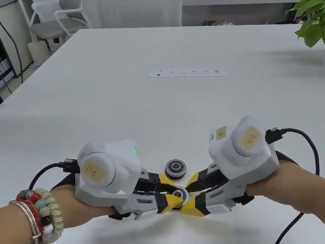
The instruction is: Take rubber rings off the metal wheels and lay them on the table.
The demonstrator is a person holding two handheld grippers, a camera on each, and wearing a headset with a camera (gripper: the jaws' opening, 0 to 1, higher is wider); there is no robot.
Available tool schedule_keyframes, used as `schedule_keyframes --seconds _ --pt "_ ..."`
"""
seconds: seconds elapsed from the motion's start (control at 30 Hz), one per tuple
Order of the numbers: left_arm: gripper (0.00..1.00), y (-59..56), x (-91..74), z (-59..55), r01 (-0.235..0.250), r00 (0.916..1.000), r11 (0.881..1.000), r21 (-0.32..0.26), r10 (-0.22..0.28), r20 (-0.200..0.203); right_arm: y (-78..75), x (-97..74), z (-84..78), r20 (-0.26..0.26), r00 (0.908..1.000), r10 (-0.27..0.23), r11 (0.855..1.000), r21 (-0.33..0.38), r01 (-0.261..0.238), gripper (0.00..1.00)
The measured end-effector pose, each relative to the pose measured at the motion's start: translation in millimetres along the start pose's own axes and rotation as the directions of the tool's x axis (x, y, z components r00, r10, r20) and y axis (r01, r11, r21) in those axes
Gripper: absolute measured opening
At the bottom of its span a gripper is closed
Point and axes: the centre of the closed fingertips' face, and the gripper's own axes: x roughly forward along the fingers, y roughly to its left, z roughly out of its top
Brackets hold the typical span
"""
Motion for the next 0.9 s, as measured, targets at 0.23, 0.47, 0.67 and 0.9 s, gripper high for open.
schedule_keyframes --seconds 0.23,0.47,0.67,0.9 --pt "0.09 0.1 0.0 -0.3 0.0 1.0 1.0 0.0 0.0 0.0 -0.4 -4.4 -5.4 -0.015 0.9999 0.007 1.0 -0.005 -0.007 0.15" --pt "0.08 0.1 -0.7 -0.5 0.0 1.0 1.0 -0.001 0.0 0.0 -2.1 -4.2 -8.8 -0.036 0.9993 -0.005 1.0 0.01 0.005 0.0" --pt "0.08 0.3 -1.1 -0.5 0.0 1.0 1.0 0.001 0.0 0.0 3.5 -1.8 -2.8 0.001 0.9999 0.015 0.999 0.03 -0.015 0.22" --pt "0.08 0.0 -0.7 -0.3 0.001 1.0 1.0 -0.001 -0.001 0.002 2.0 3.6 5.2 0.036 0.9994 -0.001 1.0 0.024 0.0 0.31"
